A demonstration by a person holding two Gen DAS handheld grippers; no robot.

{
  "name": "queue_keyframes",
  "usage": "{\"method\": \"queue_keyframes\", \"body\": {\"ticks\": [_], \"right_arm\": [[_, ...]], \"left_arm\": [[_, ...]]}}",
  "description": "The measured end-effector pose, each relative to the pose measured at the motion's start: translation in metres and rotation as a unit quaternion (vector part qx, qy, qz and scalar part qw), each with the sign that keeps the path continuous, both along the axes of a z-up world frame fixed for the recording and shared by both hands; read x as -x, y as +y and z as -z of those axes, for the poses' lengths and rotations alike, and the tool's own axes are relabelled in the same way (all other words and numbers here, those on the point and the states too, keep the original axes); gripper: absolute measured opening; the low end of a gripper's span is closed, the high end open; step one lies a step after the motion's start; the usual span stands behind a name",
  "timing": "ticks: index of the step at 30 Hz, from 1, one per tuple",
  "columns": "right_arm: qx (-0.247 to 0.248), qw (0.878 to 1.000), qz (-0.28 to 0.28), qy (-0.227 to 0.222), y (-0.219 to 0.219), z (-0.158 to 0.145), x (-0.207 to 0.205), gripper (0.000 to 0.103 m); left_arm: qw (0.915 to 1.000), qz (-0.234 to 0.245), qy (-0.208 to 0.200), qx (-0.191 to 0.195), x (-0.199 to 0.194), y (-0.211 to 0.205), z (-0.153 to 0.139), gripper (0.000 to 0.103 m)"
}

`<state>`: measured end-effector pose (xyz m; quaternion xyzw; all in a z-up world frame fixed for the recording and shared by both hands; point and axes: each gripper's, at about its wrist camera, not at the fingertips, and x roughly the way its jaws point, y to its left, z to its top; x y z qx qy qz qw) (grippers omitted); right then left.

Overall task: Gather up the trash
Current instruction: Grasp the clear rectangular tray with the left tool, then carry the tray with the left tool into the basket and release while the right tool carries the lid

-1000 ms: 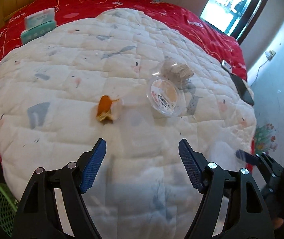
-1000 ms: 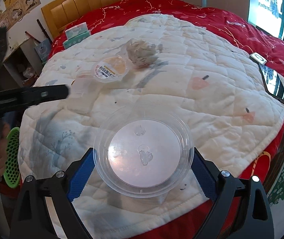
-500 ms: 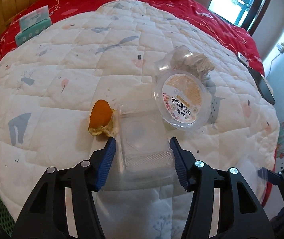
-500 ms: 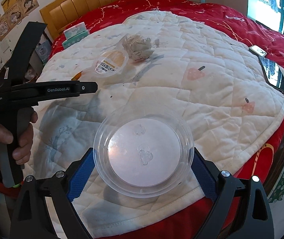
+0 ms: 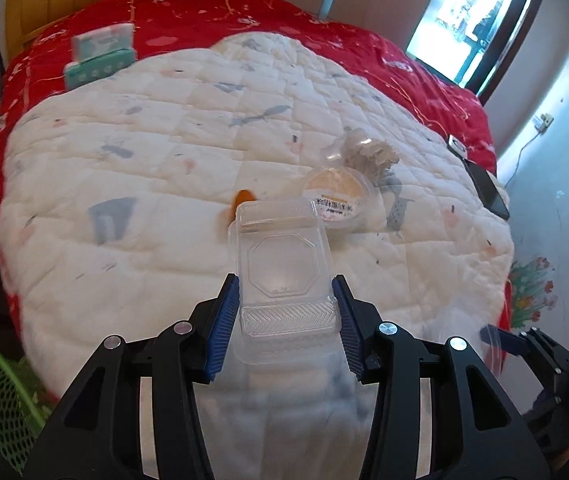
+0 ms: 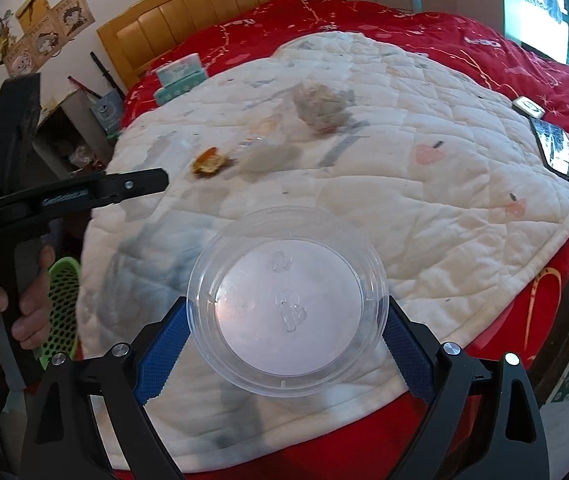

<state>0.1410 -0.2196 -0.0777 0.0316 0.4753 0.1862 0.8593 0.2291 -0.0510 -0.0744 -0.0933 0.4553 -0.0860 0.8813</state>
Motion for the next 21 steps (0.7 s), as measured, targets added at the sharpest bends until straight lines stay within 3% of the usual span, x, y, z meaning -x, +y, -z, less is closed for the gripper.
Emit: {"method": "queue_keyframes", "body": {"ticks": [11,21], "right_arm": [[-0.001,0.999,-0.049,-0.015,0.057,-0.019,0.029,0.089],[0.003,0.993,-0.111,-0.027,0.121,-0.031,0.051,0.089]], "left_arm": [[0.9977,-0.061,-0.026,0.013,0.083,0.082,-0.019,0.047],[0.9872,-0.158,-0.018,0.016,0.16,0.172,-0.01,0.047]]}}
